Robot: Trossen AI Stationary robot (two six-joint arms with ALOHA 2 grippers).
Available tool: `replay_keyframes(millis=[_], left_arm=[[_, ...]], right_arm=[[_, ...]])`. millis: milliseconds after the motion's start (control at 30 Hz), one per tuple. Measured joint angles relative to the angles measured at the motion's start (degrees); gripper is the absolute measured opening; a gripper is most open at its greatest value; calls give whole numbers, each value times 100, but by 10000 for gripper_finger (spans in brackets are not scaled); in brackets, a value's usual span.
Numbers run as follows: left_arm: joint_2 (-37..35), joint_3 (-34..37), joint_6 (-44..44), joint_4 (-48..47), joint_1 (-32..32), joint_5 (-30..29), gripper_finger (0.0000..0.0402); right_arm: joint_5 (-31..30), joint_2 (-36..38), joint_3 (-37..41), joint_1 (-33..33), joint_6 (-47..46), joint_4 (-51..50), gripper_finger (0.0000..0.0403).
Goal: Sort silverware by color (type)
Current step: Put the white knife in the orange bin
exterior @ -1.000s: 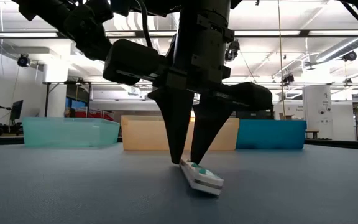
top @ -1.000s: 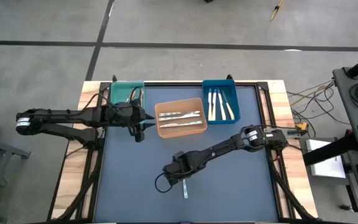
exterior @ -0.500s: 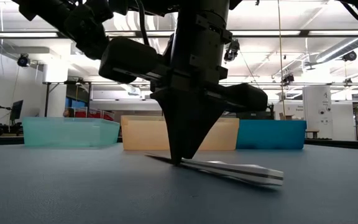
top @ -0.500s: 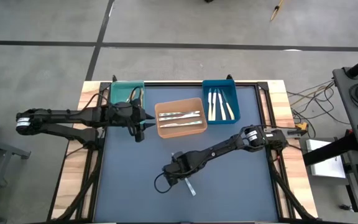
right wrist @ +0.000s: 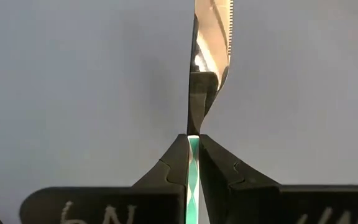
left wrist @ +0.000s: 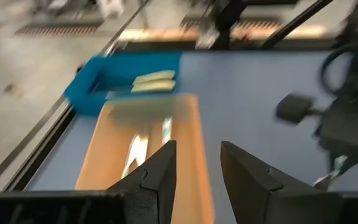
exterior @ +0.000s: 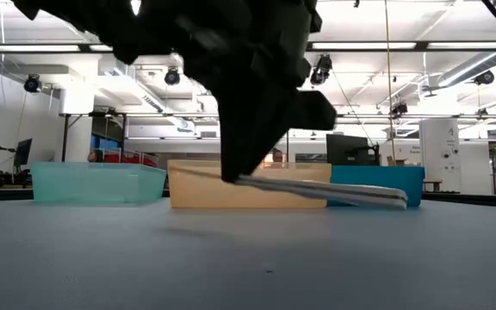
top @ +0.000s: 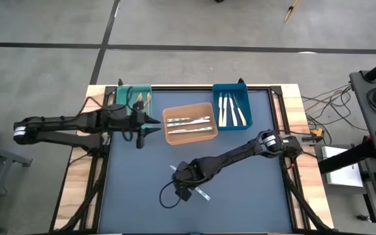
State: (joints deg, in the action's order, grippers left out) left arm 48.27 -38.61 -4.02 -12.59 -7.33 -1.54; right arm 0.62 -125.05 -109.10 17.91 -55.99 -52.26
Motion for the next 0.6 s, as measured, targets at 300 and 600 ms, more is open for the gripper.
replay_keyframes(millis=[300,600], left_arm=[[-1115,534,-124,1006,2,1077,107],[-1851,864,-109,1173,0,1208,107]], right_arm=[[-693,359,30,35,1615,342,13],[-815,705,62,-84,3245,1350,13]])
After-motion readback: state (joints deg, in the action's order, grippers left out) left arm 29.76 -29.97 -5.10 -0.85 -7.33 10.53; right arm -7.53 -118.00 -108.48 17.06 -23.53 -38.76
